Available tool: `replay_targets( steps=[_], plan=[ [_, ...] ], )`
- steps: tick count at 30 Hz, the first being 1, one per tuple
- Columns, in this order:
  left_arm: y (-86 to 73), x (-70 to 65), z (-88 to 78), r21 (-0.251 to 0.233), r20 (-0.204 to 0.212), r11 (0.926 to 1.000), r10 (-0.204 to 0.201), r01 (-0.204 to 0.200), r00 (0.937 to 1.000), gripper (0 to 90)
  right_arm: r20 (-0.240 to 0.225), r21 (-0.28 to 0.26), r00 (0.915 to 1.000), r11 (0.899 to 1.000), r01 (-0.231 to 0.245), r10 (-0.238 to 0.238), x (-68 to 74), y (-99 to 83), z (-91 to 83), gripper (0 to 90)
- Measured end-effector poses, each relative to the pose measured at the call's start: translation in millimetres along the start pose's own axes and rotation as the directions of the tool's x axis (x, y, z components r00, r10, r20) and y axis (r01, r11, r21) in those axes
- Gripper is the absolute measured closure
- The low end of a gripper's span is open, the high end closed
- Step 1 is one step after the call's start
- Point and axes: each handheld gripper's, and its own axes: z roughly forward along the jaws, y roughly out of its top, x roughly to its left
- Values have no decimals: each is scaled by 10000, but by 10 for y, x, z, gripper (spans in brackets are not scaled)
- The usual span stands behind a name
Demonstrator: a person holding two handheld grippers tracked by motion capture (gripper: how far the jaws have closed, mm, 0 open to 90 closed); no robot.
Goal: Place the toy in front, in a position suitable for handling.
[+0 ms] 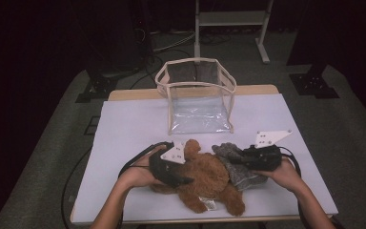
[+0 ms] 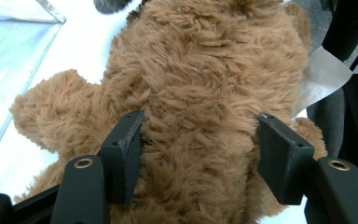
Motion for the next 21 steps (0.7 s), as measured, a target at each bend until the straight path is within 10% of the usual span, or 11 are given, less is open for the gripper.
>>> replay_targets(
  steps=[16,21],
  plan=[
    [-17,12,6,-117,-85,9996,-254,253,9996,379,-1155,926,9901,9933,-687,793,112,-365,79,745],
    [-52,3,-23,-50,160,9999,-136,136,9998,397,-664,1037,9962,9934,-490,561,49,-286,177,751]
  ],
)
